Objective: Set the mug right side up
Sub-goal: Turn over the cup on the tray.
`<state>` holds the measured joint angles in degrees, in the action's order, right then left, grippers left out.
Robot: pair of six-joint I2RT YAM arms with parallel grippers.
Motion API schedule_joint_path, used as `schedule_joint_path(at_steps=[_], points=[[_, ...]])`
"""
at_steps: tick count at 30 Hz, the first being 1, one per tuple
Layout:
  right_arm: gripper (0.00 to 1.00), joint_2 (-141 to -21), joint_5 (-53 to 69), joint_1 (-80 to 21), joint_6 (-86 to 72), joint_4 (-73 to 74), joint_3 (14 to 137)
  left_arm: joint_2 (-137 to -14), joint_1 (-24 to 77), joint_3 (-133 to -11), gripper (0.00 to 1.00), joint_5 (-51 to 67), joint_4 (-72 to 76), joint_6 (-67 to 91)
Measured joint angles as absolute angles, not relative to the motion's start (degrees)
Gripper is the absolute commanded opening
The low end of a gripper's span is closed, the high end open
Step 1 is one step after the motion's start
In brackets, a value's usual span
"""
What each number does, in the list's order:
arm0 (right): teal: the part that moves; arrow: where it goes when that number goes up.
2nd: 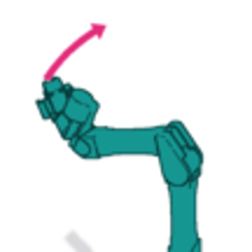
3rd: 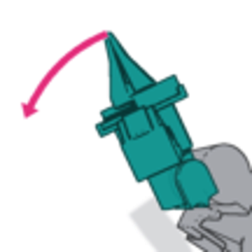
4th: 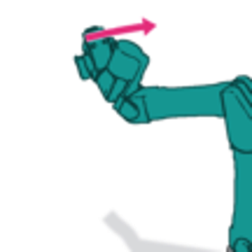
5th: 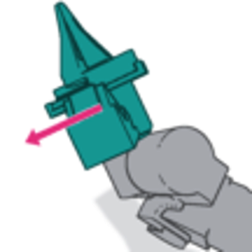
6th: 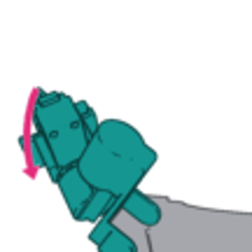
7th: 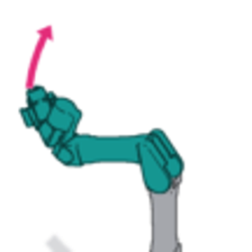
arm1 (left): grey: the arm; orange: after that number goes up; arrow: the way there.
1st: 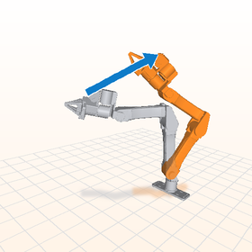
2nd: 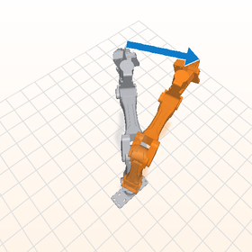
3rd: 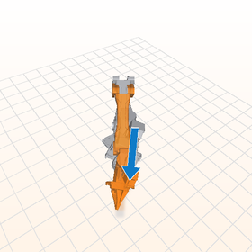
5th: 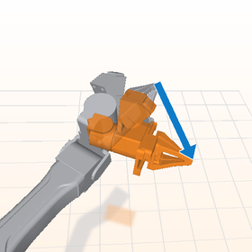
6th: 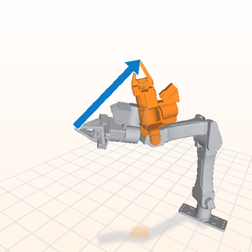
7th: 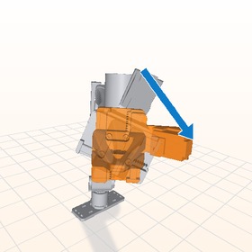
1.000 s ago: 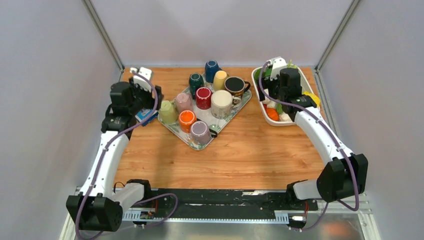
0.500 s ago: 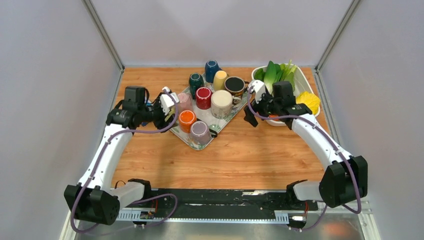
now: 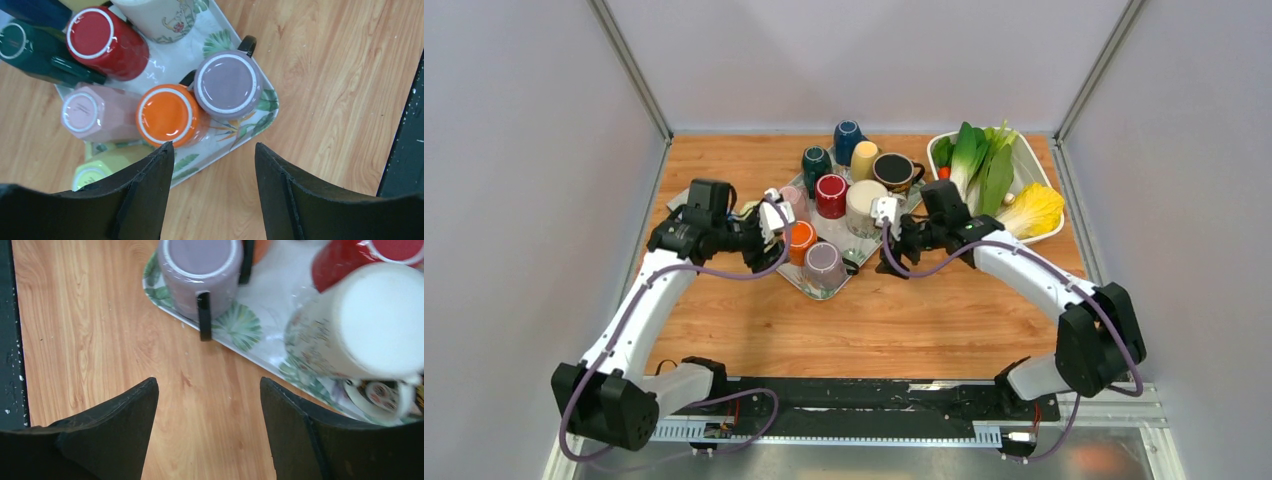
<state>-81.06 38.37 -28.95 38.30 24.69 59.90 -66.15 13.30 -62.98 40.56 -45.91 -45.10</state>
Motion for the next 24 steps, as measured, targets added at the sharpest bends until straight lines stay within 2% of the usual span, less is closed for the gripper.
schedule_joint_path(at_steps=[8,16,24], points=[[0.75,-89.52,35.73,-37.3,37.71,16.19,57.91,-54.81,13.47,-46.72,0.67,38.06,-36.71,-40.12],[0.7,-95.64,32.99,-37.5,36.14,11.4,58.57,-53.65,13.47,-41.17,0.67,35.66,-33.89,-38.85],[0.59,-99.26,32.53,-38.81,36.14,8.91,59.4,-52.88,13.47,-40.6,0.67,34.63,-31.92,-38.46]])
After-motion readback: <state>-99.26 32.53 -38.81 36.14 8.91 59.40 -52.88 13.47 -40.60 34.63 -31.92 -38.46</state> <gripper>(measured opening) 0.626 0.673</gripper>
